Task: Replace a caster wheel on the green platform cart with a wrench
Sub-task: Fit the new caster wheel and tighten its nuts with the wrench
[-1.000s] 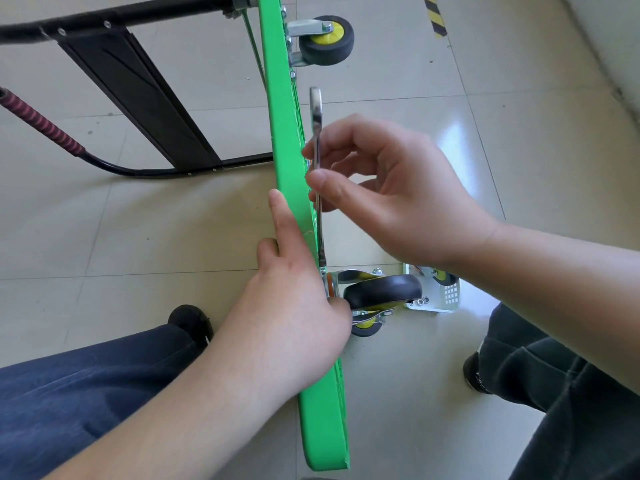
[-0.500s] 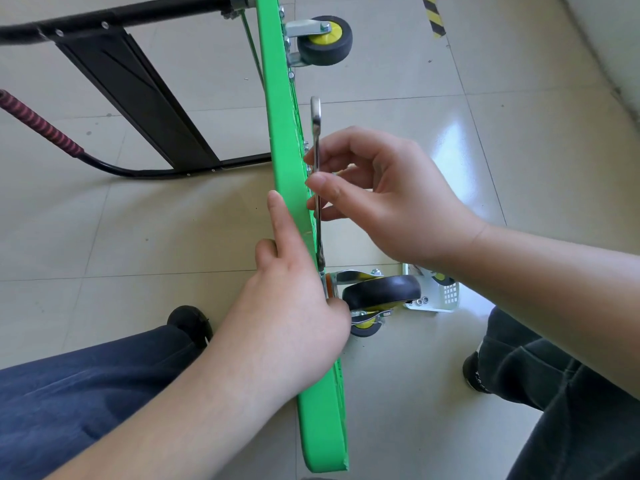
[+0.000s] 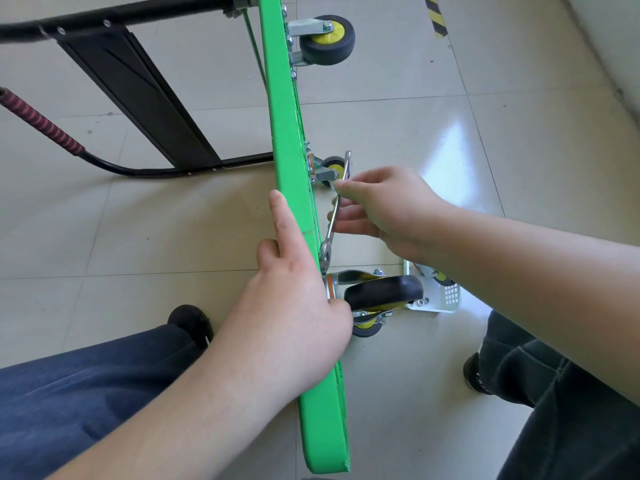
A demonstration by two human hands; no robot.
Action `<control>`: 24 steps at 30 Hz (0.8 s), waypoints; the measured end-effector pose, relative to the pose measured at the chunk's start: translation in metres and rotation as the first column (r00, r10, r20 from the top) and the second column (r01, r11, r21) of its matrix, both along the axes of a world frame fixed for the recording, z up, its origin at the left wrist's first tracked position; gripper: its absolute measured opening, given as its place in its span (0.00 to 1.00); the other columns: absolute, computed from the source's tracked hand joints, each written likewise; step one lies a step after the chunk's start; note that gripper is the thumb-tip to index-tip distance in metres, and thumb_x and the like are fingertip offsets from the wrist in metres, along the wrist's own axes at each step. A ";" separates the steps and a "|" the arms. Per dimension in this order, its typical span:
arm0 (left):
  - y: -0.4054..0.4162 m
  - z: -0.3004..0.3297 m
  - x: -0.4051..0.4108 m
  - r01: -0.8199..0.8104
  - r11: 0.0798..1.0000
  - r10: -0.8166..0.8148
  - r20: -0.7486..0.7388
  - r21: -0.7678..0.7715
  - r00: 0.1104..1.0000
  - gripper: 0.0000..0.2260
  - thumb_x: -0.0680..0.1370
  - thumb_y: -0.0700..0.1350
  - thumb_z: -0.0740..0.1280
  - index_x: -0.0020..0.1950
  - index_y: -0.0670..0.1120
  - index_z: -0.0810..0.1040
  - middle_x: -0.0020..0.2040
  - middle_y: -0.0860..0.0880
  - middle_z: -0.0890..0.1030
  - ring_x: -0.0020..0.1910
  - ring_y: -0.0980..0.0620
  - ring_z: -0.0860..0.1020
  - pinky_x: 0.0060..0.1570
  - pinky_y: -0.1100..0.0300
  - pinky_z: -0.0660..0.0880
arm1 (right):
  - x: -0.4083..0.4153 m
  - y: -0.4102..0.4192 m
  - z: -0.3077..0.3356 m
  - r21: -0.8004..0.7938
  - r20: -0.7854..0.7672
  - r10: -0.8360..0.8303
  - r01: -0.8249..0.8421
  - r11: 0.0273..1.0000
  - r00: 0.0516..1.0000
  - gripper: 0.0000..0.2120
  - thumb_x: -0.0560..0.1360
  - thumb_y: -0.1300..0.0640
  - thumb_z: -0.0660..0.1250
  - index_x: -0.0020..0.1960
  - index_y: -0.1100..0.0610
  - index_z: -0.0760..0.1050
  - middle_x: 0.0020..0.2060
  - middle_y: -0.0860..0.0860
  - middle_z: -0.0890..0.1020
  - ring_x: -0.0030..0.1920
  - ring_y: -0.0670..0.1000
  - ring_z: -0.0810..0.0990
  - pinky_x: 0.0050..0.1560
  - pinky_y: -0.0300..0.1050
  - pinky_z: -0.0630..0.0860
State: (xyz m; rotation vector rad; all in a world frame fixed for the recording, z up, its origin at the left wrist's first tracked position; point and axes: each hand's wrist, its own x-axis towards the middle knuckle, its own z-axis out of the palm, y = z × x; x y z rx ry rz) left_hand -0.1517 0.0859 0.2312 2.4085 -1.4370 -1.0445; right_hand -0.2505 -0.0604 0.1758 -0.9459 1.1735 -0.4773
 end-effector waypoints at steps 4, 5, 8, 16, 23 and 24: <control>0.000 -0.001 0.000 -0.003 1.000 0.003 -0.008 -0.008 1.000 0.53 0.79 0.50 0.67 0.76 0.56 0.19 0.77 0.51 0.59 0.44 0.48 0.73 0.42 0.54 0.71 | 0.001 -0.002 -0.006 0.164 -0.044 0.007 0.001 0.986 0.999 0.09 0.82 0.64 0.67 0.56 0.71 0.76 0.35 0.59 0.84 0.35 0.57 0.87 0.43 0.50 0.86; 0.000 -0.002 0.000 -0.002 1.000 0.002 -0.010 -0.009 1.000 0.53 0.79 0.50 0.67 0.76 0.56 0.19 0.77 0.51 0.59 0.44 0.48 0.73 0.43 0.54 0.71 | 0.002 -0.002 -0.008 0.187 -0.058 0.002 0.009 0.982 0.998 0.08 0.82 0.64 0.66 0.55 0.70 0.76 0.33 0.59 0.84 0.34 0.57 0.87 0.42 0.50 0.86; 0.000 -0.002 0.000 -0.002 1.000 0.002 -0.011 -0.008 1.000 0.53 0.79 0.50 0.67 0.76 0.56 0.19 0.77 0.51 0.59 0.44 0.49 0.75 0.41 0.55 0.72 | 0.003 0.000 -0.011 0.235 -0.105 -0.005 0.030 0.971 0.995 0.05 0.82 0.65 0.66 0.52 0.68 0.75 0.27 0.57 0.83 0.31 0.55 0.86 0.37 0.48 0.86; 0.000 -0.002 0.000 0.009 1.000 -0.009 0.002 -0.006 1.000 0.53 0.79 0.49 0.67 0.76 0.55 0.19 0.77 0.52 0.59 0.41 0.49 0.72 0.40 0.55 0.69 | -0.004 -0.003 -0.008 0.172 -0.118 -0.073 0.093 0.981 0.990 0.05 0.82 0.65 0.65 0.52 0.69 0.75 0.28 0.58 0.83 0.30 0.56 0.86 0.36 0.49 0.86; 0.001 -0.002 0.000 0.000 1.000 0.000 -0.005 -0.007 1.000 0.53 0.79 0.50 0.67 0.75 0.56 0.18 0.77 0.52 0.58 0.42 0.49 0.74 0.42 0.54 0.72 | -0.009 -0.004 0.026 -0.382 0.076 -0.029 0.056 0.922 0.997 0.01 0.82 0.63 0.67 0.51 0.61 0.77 0.45 0.61 0.81 0.39 0.54 0.86 0.44 0.49 0.85; 0.001 -0.002 -0.001 -0.002 1.000 0.002 -0.008 -0.006 1.000 0.53 0.79 0.50 0.67 0.75 0.56 0.18 0.78 0.52 0.58 0.43 0.48 0.75 0.42 0.54 0.72 | -0.010 -0.001 0.032 -0.467 0.087 0.026 0.017 0.884 0.996 0.01 0.81 0.63 0.67 0.52 0.60 0.78 0.46 0.61 0.82 0.41 0.54 0.86 0.45 0.50 0.85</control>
